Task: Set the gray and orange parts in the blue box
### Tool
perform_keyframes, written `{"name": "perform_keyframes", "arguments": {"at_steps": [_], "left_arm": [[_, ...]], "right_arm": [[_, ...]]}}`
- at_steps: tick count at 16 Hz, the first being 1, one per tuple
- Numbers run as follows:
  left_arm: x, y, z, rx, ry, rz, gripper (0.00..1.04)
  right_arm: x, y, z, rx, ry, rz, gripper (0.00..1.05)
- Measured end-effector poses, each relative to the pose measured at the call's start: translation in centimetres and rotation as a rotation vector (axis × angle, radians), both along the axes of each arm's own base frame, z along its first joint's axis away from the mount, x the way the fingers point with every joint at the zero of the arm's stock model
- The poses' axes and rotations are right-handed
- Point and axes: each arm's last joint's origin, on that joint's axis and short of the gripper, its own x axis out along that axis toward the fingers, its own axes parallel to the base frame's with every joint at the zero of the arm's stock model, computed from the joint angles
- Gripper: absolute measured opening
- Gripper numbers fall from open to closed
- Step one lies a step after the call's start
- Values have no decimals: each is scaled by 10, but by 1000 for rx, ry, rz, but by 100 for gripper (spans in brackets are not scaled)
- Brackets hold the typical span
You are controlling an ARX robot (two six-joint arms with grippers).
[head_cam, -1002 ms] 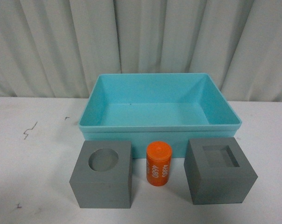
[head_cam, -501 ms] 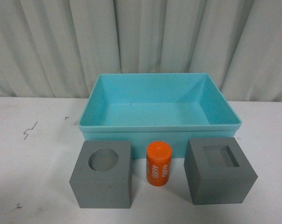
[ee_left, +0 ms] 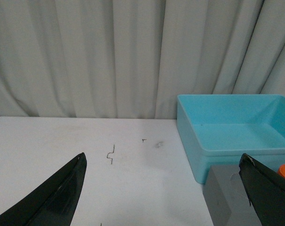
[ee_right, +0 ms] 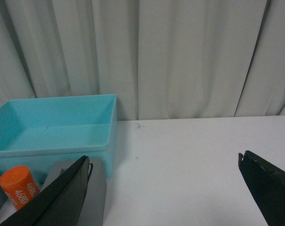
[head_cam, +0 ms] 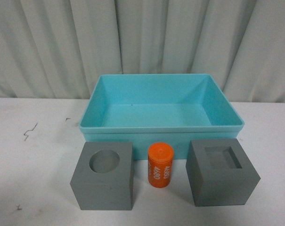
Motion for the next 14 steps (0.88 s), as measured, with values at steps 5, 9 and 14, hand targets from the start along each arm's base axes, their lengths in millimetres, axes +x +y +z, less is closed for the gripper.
{"name": "perform_keyframes", "arguments": {"at_steps": [5, 9, 14], "left_arm": [[0, 0, 0, 0, 0, 0, 98], [0, 0, 0, 0, 0, 0, 98], [0, 0, 0, 0, 0, 0, 98]], "right_arm": [[0, 0, 0, 0, 0, 0, 98], [0, 0, 0, 0, 0, 0, 98], [0, 0, 0, 0, 0, 0, 98]]}}
